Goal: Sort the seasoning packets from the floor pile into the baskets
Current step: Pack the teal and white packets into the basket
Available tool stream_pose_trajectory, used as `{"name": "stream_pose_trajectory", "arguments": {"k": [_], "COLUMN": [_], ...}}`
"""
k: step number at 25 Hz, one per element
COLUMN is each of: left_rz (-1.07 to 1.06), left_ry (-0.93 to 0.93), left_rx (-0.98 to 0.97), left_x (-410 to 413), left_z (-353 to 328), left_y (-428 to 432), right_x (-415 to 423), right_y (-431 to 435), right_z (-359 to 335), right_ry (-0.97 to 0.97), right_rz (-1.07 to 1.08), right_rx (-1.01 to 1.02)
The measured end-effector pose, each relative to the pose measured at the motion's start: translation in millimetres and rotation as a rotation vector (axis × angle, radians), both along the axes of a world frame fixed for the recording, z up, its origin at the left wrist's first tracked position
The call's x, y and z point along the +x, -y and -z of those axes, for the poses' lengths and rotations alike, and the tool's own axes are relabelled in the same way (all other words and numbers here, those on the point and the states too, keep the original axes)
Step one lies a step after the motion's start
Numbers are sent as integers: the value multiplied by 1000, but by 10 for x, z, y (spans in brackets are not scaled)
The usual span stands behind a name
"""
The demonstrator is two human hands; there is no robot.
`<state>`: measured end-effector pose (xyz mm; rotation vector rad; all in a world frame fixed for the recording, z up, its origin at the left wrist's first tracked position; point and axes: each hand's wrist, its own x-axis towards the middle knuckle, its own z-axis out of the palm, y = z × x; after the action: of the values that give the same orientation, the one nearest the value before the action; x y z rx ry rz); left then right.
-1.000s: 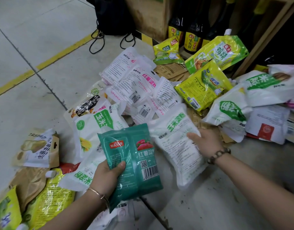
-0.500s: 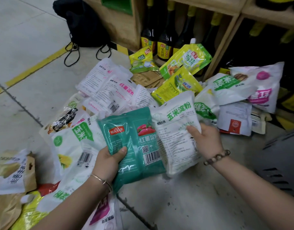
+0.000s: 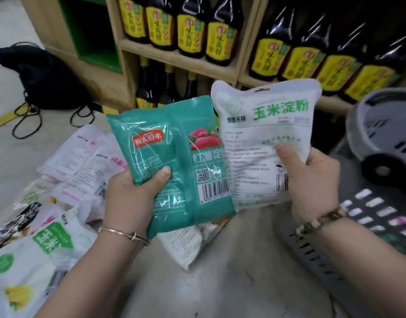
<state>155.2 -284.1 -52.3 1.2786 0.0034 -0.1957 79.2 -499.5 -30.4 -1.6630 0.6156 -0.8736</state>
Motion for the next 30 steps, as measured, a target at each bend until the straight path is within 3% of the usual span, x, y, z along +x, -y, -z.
{"name": "stream_pose_trajectory", "arguments": {"k": [7,16,22,26,30], "left_rz": [64,48,272,476,700], "left_ry": [201,312,400,314,230], "left_rx": [18,-213,-264,-134,131], "left_x": [-20,-127,-484,-662,-863], "left_z": [-585,-1375,-1724,-1743,-1576], "left_y": [169,573,1469,2303,3181], "right_x": [-219,-478,-1124,-1652,-2144], "right_y": [55,467,1236,1889,2558], "right_z": [-786,-1817,-2130,-1973,-1543], "right_ry": [64,201,194,51,-147], "right_rz": [21,-61,15,117,255], "right_rx": [-116,-200,-310,-245,48]}}
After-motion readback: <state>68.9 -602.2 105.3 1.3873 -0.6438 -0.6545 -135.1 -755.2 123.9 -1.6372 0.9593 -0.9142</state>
